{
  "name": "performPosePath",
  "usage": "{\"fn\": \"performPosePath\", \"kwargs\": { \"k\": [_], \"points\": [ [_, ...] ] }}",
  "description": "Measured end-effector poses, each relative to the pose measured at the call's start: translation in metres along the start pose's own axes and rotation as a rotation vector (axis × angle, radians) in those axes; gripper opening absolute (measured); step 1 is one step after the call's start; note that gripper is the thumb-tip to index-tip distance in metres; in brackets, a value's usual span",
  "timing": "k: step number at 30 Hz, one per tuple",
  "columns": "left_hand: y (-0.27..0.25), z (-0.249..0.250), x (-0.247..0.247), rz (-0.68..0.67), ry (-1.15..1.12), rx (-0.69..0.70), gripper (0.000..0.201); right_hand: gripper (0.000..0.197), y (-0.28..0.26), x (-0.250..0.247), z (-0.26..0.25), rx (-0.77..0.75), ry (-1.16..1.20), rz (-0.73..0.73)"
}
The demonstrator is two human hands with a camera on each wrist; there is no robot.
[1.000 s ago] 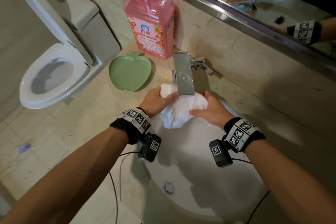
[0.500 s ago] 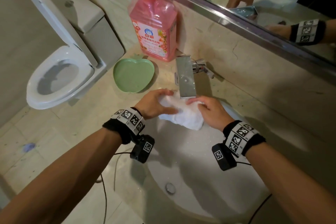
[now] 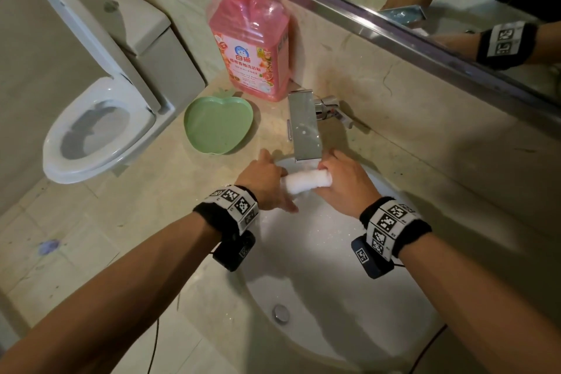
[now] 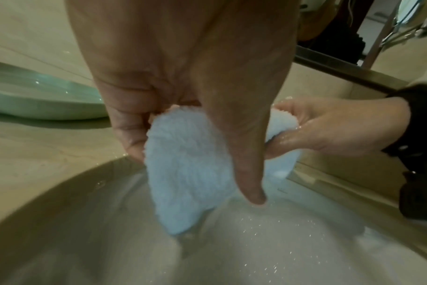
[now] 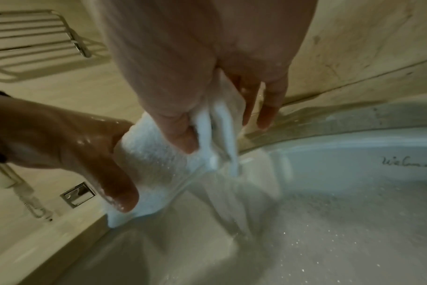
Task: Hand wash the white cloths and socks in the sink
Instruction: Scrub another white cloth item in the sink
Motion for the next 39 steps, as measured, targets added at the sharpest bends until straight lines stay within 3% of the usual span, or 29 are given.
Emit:
{"fn": "performPosePath", "kwargs": {
  "k": [4,7,11,16,20,23,26,29,32,34,39],
  "points": [
    [0.011,0.023,0.013,-0.112,-0.152,0.119,0.053,0.036,0.000,-0.015,0.003,-0.068,0.161,0.075],
    [0.018,0.032,0.016,-0.095,-0.186,0.149,0.058,0.040,0.002,-0.020,0.011,-0.071,0.146,0.085],
    [0.022,0.032,0.010,-0.064,-0.182,0.139,0.047,0.055,0.000,0.003,0.032,0.110,0.168,-0.101],
    [0.019,0.027,-0.009,0.067,-0.163,0.172,0.053,0.069,-0.005,0.040,0.028,0.247,0.555,-0.367],
    [0.009,0.032,-0.022,0.151,-0.096,0.325,0.046,0.090,0.004,0.054,0.016,0.341,0.812,-0.454],
    [0.002,0.034,-0.031,0.172,-0.099,0.376,0.040,0.071,0.011,0.067,0.005,0.345,0.826,-0.451],
    [0.003,0.018,-0.030,0.170,-0.027,0.271,0.054,0.050,0.019,0.063,0.005,0.275,0.523,-0.377],
    [0.005,0.011,-0.025,0.168,0.090,0.192,0.063,0.052,0.024,0.052,0.011,0.233,0.334,-0.359],
    [0.008,0.021,-0.020,0.195,0.110,0.189,0.056,0.050,0.023,0.049,0.016,0.193,0.197,-0.398],
    [0.011,0.027,-0.019,0.205,0.052,0.195,0.050,0.036,0.021,0.046,0.024,0.213,0.223,-0.385],
    [0.017,0.044,-0.017,0.156,-0.128,0.297,0.048,0.050,0.006,0.052,0.042,0.402,0.593,-0.379]
  ]
}}
Point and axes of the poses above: each hand's wrist, its own y-axis towards the middle knuckle, its own x-axis out of the palm, z = x × y, the point moved 9 cm from there along y, towards the middle knuckle, and after that the axes turned 4 degrees about -y, right-handed, at the moved point
